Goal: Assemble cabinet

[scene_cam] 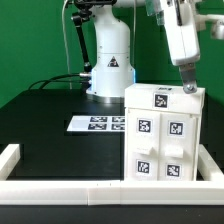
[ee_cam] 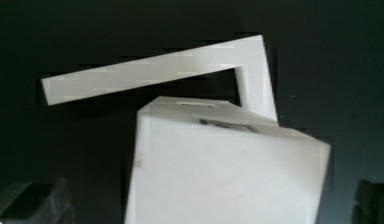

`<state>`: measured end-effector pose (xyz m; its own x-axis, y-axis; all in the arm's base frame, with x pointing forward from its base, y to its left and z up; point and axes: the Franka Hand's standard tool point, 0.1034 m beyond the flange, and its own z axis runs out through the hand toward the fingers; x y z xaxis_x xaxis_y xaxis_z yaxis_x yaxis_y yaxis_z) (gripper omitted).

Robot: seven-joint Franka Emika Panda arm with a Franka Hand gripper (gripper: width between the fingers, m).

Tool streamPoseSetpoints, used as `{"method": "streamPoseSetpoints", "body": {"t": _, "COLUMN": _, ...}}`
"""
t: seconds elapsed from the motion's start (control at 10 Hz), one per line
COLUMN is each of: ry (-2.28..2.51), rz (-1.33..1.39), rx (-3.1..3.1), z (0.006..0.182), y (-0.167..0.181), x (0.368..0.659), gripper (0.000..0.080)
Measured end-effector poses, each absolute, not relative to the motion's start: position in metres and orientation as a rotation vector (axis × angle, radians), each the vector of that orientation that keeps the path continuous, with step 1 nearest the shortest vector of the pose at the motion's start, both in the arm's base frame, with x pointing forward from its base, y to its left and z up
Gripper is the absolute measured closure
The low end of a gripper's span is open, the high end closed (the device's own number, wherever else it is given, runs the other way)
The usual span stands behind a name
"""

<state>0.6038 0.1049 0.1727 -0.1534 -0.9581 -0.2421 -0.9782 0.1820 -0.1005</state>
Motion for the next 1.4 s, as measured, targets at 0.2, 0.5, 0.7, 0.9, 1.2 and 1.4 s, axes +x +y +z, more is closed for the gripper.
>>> {"method": "streamPoseSetpoints", "body": {"t": 0.2, "ry": 2.172, "rz": 0.109, "rx": -1.897, "z": 0.173, "y": 0.106, "x": 0.604, "gripper": 0.0002}}
{"method": "streamPoseSetpoints", "body": {"t": 0.5, "ry": 1.908, "rz": 0.123, "rx": -2.193, "z": 0.17, "y": 0.104, "x": 0.6, "gripper": 0.0002}}
{"method": "streamPoseSetpoints", "body": {"t": 0.7, "ry": 1.54, "rz": 0.129, "rx": -2.498, "z": 0.175, "y": 0.103, "x": 0.598, "gripper": 0.0002}}
{"method": "streamPoseSetpoints", "body": {"t": 0.9, "ry": 1.086, "rz": 0.129, "rx": -2.764, "z": 0.179, "y": 0.1, "x": 0.599, "gripper": 0.0002}}
{"method": "streamPoseSetpoints", "body": {"t": 1.2, "ry": 0.842, "rz": 0.096, "rx": -2.842, "z": 0.178, "y": 0.1, "x": 0.6, "gripper": 0.0002}}
{"method": "streamPoseSetpoints", "body": {"t": 1.4, "ry": 0.351, "rz": 0.043, "rx": -3.006, "z": 0.177, "y": 0.096, "x": 0.6, "gripper": 0.0002}}
